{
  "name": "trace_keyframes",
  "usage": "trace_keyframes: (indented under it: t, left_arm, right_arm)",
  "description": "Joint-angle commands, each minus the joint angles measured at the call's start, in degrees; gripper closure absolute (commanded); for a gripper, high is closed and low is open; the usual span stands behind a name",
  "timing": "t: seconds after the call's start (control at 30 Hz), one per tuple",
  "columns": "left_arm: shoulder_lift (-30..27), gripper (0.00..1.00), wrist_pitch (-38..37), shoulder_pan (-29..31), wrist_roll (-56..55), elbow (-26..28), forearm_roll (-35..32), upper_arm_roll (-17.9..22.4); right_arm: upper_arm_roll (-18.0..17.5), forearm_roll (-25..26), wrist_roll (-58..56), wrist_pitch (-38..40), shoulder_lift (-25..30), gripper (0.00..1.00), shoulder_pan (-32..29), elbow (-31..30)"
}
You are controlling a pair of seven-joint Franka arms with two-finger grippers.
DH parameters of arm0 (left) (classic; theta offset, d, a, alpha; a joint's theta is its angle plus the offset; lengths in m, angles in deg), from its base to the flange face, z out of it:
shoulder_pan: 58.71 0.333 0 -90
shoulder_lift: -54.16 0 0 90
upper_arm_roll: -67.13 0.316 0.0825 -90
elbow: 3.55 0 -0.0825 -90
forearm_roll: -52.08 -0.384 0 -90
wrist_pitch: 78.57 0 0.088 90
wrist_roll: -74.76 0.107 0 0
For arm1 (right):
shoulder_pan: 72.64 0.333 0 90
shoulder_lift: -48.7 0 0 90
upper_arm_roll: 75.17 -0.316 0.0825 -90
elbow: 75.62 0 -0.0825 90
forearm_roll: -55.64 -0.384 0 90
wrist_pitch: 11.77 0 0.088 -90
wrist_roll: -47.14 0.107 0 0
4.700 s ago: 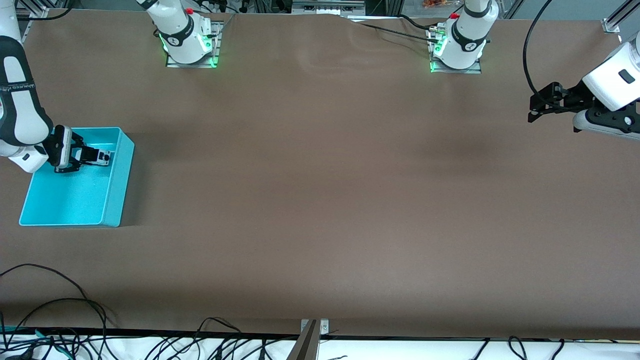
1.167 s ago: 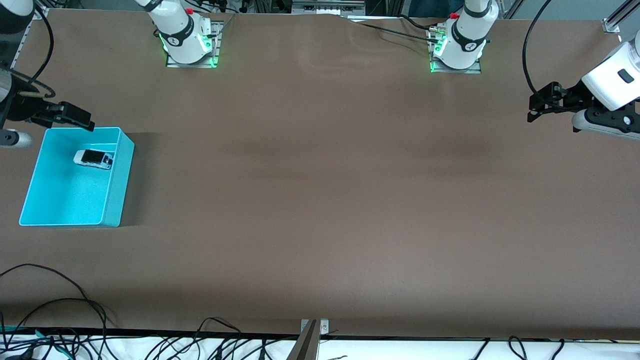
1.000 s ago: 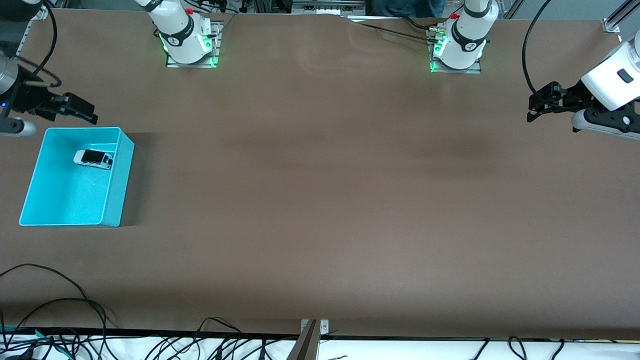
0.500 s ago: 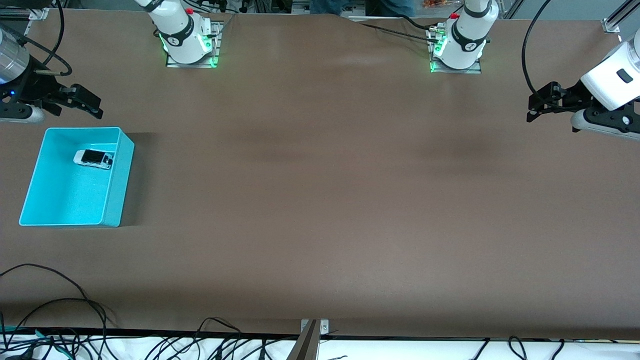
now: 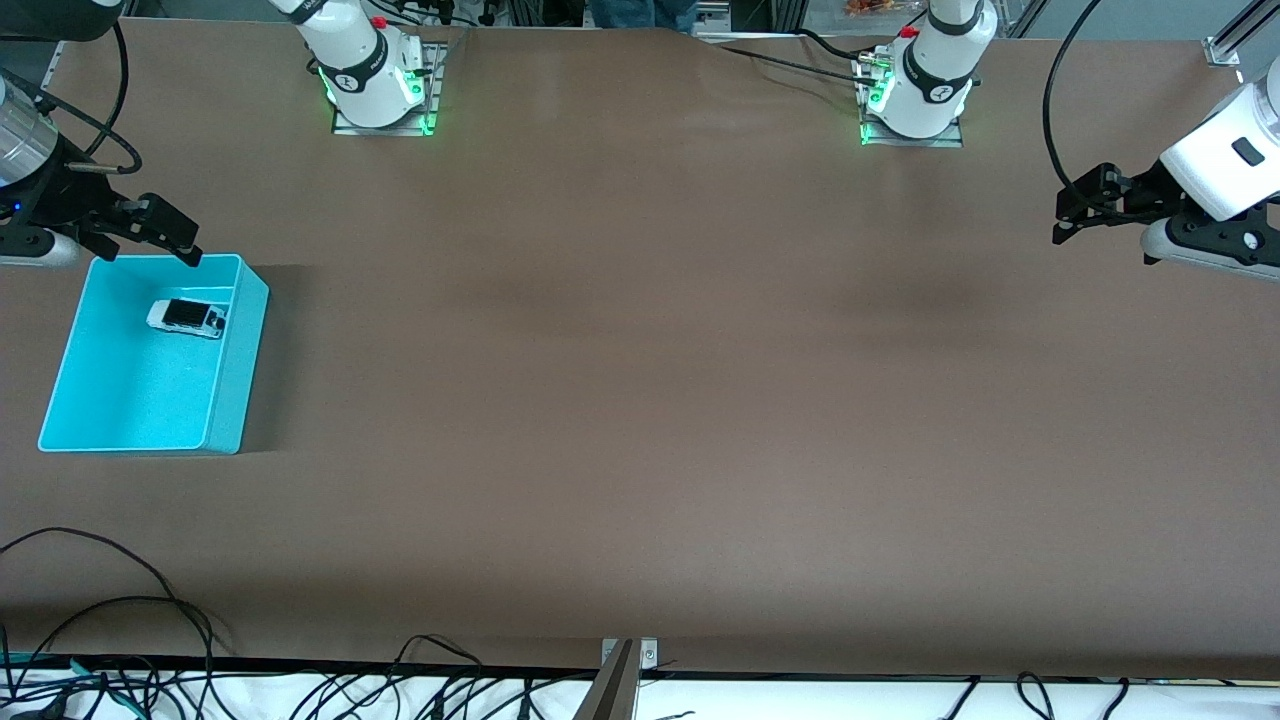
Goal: Wind and store white jeep toy
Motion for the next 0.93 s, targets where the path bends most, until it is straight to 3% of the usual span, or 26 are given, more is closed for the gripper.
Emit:
trace_keyframes:
  t: [0.0,0.9]
  left_arm:
    - [-0.1,0.0,-1.2,0.0,0.0,-1.1,0.5,0.1]
    - [-0.1,0.0,-1.6,0.2,0.0,-0.9,0.5,0.3]
  right_arm:
    - [-0.1,0.5,-0.3,0.2,-0.2,0.0,0.2,1.0]
    - [-0.1,0.3,-0.6,0.5,-0.6,0.0,0.2,1.6]
